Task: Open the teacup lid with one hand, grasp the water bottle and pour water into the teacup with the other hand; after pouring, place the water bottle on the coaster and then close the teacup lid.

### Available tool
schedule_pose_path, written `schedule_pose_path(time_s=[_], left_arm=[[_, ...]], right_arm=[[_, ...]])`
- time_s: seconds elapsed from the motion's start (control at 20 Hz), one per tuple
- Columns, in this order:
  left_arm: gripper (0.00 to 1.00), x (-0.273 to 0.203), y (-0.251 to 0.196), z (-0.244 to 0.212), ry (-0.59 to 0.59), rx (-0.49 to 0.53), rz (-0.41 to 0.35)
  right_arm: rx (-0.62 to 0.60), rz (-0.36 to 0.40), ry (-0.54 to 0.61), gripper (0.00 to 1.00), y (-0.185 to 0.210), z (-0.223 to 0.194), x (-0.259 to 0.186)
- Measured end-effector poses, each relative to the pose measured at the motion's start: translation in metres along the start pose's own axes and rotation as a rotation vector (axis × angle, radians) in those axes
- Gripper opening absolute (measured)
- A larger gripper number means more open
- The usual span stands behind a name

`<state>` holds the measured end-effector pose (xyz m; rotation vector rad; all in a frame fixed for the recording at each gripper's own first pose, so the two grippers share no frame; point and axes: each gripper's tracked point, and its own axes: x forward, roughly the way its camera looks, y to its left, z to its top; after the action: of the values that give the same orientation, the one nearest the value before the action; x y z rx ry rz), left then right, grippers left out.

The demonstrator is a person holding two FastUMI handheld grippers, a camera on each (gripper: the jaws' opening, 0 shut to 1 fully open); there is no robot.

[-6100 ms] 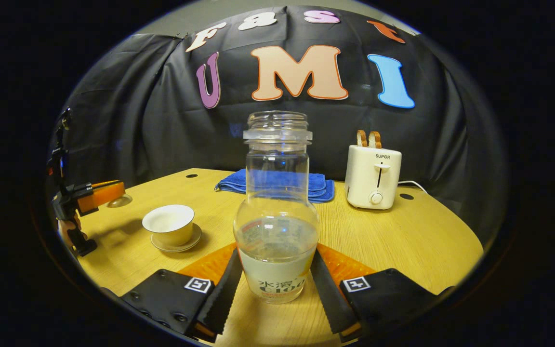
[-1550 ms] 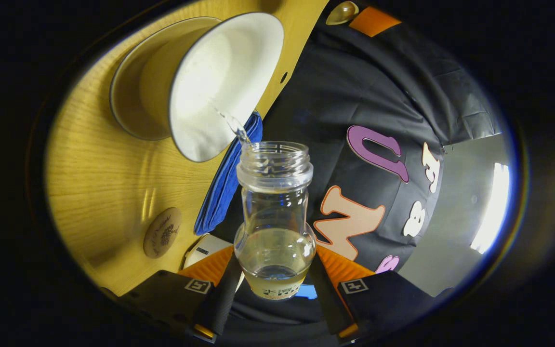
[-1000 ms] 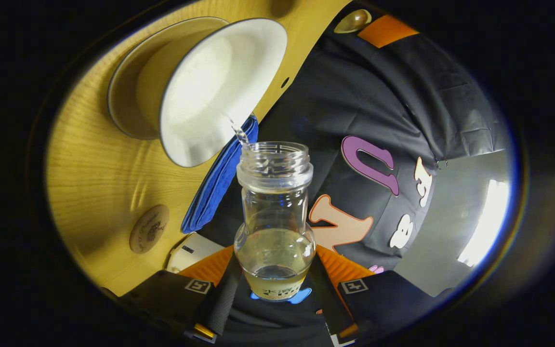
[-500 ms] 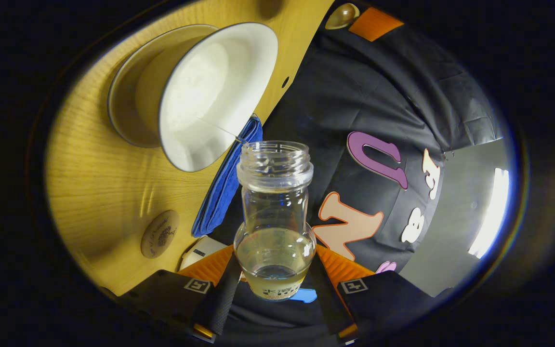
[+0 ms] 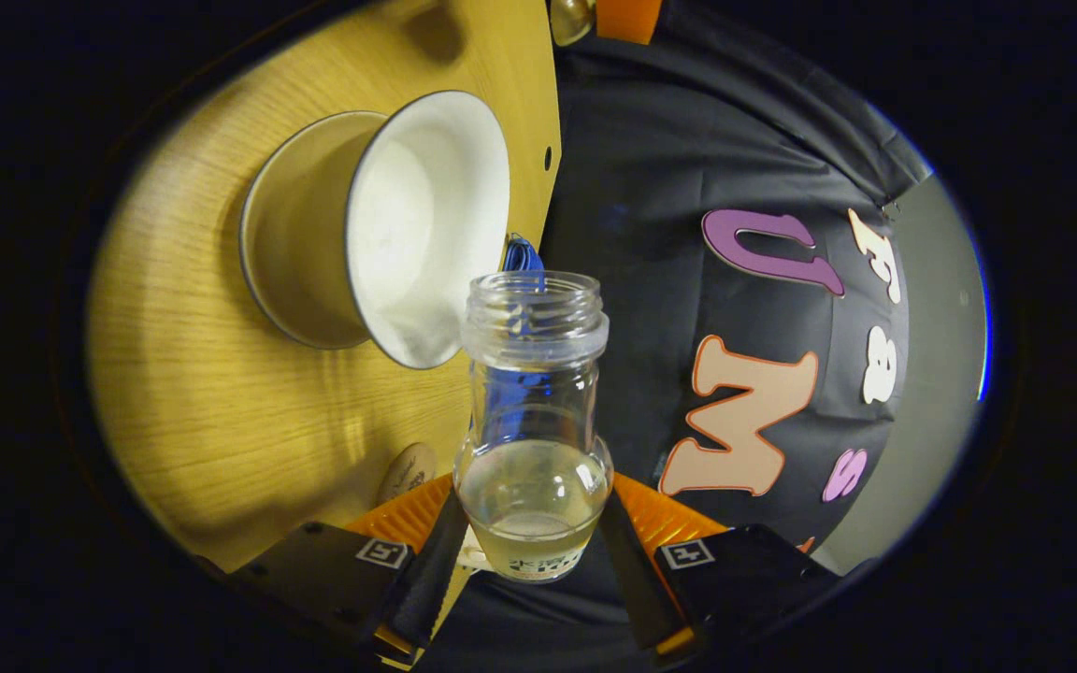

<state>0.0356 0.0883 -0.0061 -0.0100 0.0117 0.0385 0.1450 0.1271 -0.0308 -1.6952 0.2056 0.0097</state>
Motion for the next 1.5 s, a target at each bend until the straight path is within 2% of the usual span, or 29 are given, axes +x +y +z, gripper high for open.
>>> schedule_pose_path(time_s=[0.3, 0.4, 0.55, 0.6, 0.65, 0.75, 0.8, 1.0, 1.1, 1.15, 1.25, 1.4, 1.5], left_arm=[[0.31, 0.000, 0.000, -0.001, 0.000, 0.000, 0.000], [0.30, 0.000, 0.000, -0.001, 0.000, 0.000, 0.000], [0.30, 0.000, 0.000, -0.001, 0.000, 0.000, 0.000], [0.30, 0.000, 0.000, -0.001, 0.001, 0.000, 0.000], [0.30, 0.000, 0.000, -0.001, 0.000, 0.000, 0.000], [0.30, 0.000, 0.000, -0.001, 0.000, 0.000, 0.000], [0.30, 0.000, 0.000, 0.000, 0.000, 0.000, 0.000], [0.30, 0.000, 0.000, -0.001, 0.001, 0.000, 0.001], [0.31, 0.000, 0.000, -0.001, 0.000, 0.000, 0.001], [0.30, 0.000, 0.000, -0.001, 0.000, 0.000, 0.001], [0.31, 0.000, 0.000, -0.001, 0.000, 0.000, 0.001], [0.30, 0.000, 0.000, -0.001, 0.000, 0.000, 0.001], [0.30, 0.000, 0.000, 0.000, 0.000, -0.001, 0.001]], right_arm=[[0.285, 0.075, 0.010, 0.85, 0.001, -0.014, -0.008], [0.422, 0.116, 0.006, 0.82, -0.001, -0.018, -0.009], [0.623, 0.173, 0.012, 0.86, -0.002, -0.027, -0.009], [0.682, 0.174, 0.015, 0.86, -0.007, -0.030, -0.007], [0.739, 0.172, 0.017, 0.80, -0.013, -0.037, -0.006], [0.843, 0.170, 0.018, 0.82, -0.022, -0.047, -0.003], [0.893, 0.170, 0.018, 0.80, -0.026, -0.050, -0.001], [1.130, 0.148, 0.036, 0.80, -0.045, -0.072, 0.015], [1.246, 0.139, 0.044, 0.85, -0.048, -0.079, 0.022], [1.302, 0.137, 0.034, 0.80, -0.049, -0.078, 0.025], [1.374, 0.133, 0.011, 0.80, -0.048, -0.075, 0.031], [1.402, 0.135, -0.001, 0.85, -0.039, -0.072, 0.040], [1.427, 0.157, 0.008, 0.83, -0.027, -0.071, 0.046]])
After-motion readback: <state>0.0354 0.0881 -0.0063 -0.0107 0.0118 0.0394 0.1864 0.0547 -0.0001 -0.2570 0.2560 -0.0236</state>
